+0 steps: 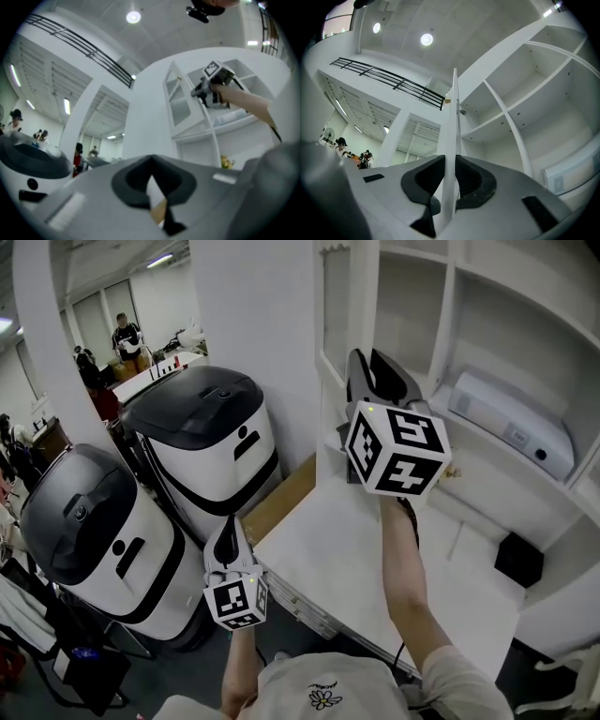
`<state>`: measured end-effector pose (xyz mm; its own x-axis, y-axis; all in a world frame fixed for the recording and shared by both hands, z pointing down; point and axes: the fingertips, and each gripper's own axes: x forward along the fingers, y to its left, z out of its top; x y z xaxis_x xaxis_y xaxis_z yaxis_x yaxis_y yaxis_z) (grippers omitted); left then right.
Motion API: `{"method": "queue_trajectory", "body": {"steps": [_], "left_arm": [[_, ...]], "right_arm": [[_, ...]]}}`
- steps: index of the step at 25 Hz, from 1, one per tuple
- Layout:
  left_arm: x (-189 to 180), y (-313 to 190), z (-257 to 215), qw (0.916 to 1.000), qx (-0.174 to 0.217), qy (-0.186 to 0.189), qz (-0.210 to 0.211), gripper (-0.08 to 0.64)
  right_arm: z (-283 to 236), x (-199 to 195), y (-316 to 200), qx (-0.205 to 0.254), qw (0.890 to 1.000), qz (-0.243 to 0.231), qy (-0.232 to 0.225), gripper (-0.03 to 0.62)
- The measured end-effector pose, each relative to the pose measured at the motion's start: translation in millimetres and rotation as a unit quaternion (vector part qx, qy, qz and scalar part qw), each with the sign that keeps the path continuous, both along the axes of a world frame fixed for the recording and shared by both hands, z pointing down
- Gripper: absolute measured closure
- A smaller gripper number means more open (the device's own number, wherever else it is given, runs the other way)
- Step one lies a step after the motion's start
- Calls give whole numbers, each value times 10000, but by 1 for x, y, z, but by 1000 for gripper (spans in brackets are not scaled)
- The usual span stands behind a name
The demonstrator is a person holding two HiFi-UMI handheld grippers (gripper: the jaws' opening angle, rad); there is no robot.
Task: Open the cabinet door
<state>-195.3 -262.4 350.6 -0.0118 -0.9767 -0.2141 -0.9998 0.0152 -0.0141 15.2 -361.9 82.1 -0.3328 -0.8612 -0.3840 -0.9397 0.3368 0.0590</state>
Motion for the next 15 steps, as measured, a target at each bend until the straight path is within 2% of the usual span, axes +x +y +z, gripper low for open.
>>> {"method": "queue_trajectory", "body": {"steps": [6, 12, 15], "left_arm": [[-35, -7, -9, 10000, 92, 1, -12, 555], [-77, -2, -21, 9996, 218, -98, -139, 555], [-98, 2, -20, 9995, 217, -86, -210, 555]], "right_arm": [[0, -35, 8, 197, 9995, 217, 100, 520], [1, -92, 10, 317, 9992, 74, 250, 515], [2, -115, 6, 338, 9989, 163, 288, 515]]}}
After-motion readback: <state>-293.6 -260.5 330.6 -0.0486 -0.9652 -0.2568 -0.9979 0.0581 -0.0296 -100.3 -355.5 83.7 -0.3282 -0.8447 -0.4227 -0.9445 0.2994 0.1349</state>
